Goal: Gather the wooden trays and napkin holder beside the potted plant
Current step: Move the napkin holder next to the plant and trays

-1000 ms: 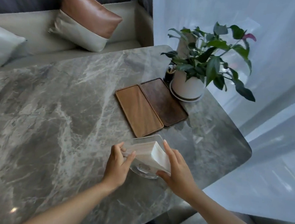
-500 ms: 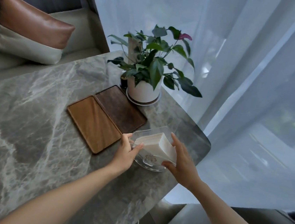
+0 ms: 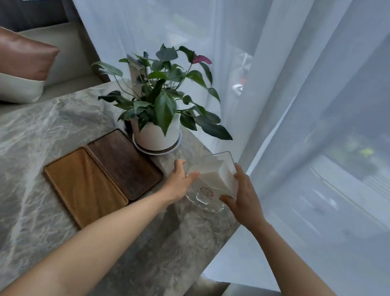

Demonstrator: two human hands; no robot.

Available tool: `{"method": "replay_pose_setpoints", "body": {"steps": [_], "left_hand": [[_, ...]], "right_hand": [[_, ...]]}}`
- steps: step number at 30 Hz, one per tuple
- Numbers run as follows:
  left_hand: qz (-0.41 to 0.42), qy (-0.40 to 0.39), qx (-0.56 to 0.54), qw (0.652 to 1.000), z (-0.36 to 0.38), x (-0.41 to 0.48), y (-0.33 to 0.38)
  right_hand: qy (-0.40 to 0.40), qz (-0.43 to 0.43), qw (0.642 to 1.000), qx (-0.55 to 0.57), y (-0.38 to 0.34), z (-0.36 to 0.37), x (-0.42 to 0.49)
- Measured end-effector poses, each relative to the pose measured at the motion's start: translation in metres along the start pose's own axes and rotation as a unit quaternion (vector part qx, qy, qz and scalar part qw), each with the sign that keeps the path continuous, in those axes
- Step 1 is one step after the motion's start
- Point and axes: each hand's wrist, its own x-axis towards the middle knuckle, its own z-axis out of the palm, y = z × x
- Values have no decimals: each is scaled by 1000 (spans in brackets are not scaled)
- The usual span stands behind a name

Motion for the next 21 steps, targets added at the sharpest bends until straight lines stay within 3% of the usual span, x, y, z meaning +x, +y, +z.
{"method": "replay_pose_setpoints", "body": {"steps": [21], "left_hand": [[-50,-62,56,995,32,46,51]], "right_hand": [[85,71,994,9,17,-14,18]]}}
